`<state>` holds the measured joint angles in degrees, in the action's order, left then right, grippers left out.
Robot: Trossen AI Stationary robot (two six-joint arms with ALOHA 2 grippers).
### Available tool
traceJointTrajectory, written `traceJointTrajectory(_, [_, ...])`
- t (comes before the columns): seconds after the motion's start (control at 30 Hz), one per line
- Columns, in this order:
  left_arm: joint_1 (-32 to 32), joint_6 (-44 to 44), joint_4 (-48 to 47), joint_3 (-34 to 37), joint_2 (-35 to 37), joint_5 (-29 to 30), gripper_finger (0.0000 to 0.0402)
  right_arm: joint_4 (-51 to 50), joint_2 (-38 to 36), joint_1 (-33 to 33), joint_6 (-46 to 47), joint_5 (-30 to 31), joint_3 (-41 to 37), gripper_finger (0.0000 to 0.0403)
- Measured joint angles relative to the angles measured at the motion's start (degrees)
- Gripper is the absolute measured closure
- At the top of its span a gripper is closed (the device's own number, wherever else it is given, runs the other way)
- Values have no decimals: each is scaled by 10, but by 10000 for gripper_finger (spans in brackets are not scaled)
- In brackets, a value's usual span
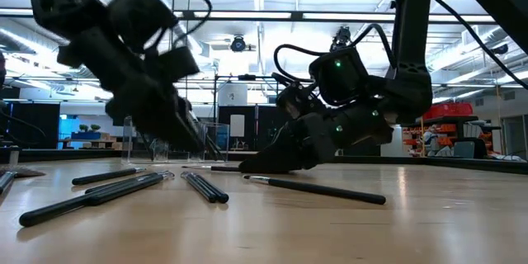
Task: Put items in baskets/containers
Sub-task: Put the eyeshadow brush into the left section of the transparent organizer
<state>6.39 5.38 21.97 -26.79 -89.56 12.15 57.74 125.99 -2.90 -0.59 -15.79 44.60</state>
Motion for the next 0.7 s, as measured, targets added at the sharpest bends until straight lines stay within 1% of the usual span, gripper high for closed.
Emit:
traceJointTrajectory(0.13, [3,12,59,0,-53,16,197,6,0,2,2,3,0,395])
traceJointTrajectory(0.27, [3,15,94,0,-80,18,206,12,0,3,2,3,1,395])
traceJointTrajectory(0.43, [3,28,92,-1,-83,16,236,25,0,10,2,4,0,394])
traceJointTrajectory(0.7, [3,36,91,-1,-83,-9,299,39,0,22,-22,38,0,394])
